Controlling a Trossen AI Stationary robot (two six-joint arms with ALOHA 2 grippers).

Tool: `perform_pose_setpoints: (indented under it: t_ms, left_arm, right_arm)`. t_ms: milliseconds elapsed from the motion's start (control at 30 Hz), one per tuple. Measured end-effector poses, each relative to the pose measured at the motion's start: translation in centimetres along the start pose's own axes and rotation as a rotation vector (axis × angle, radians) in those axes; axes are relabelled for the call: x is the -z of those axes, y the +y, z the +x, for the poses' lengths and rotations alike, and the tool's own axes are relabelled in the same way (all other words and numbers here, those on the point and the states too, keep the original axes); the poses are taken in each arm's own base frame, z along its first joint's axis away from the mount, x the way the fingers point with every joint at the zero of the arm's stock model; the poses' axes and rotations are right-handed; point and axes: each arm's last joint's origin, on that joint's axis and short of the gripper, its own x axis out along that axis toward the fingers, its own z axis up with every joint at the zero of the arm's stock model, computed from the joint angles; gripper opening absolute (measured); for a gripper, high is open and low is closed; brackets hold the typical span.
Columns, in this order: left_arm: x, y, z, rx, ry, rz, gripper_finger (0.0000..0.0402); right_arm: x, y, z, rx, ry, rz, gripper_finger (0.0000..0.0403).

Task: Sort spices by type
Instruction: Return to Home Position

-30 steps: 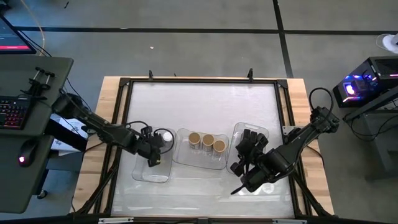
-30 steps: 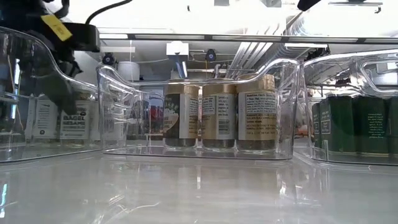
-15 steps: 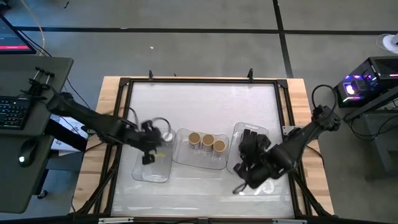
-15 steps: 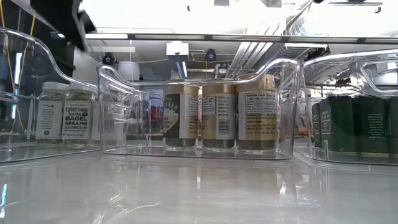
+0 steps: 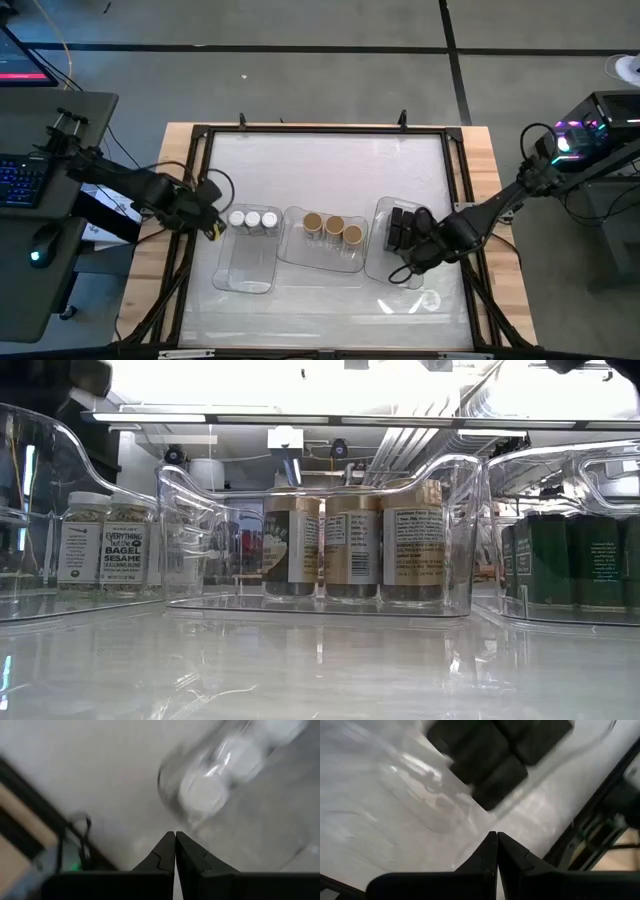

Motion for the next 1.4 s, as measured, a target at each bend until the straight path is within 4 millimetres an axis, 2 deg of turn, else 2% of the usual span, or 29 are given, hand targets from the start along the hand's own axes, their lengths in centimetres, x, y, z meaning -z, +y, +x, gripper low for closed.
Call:
perform_pose_setpoints:
  t_ms: [100, 233, 333, 433, 667, 833, 1000, 1167, 1400]
  left_arm:
    - [1.2, 0.1, 2.1, -0.029, 0.151, -0.004, 0.0000]
    - [2.8, 0.4, 4.7, -0.078, 0.300, 0.008, 0.0000]
    - [2.8, 0.0, 4.8, -0.091, 0.252, -0.018, 0.0000]
    - [2.5, -0.3, 5.1, -0.073, 0.176, -0.039, 0.0000]
    - [2.6, -1.0, 5.5, -0.095, 0.255, -0.007, 0.0000]
    - [2.8, -1.4, 5.9, -0.086, 0.328, 0.109, 0.0000]
    - [2.9, -2.0, 6.0, -0.057, 0.434, 0.228, 0.0000]
    - [2.1, -4.8, 6.8, 0.161, 0.363, 0.256, 0.0000]
    - [2.1, -6.4, 8.9, 0.110, 0.385, 0.269, 0.0000]
  right_arm:
    - [0.9, -1.7, 1.9, -0.001, 0.062, 0.041, 0.0000]
    - [1.8, -3.7, 1.7, -0.026, 0.070, 0.110, 0.0000]
    - [2.1, -5.0, 1.9, 0.016, 0.052, 0.161, 0.0000]
    - [2.0, -6.1, 3.2, 0.073, 0.039, 0.191, 0.0000]
    - [1.4, -6.2, 7.3, 0.028, 0.011, 0.273, 0.0000]
    - [1.5, -6.1, 9.0, 0.002, 0.015, 0.266, 0.0000]
    - [1.4, -6.1, 9.3, -0.003, -0.010, 0.247, 0.0000]
    - [1.3, -6.1, 9.3, -0.015, -0.062, 0.244, 0.0000]
    - [1.2, -5.9, 9.3, -0.035, -0.091, 0.156, 0.0000]
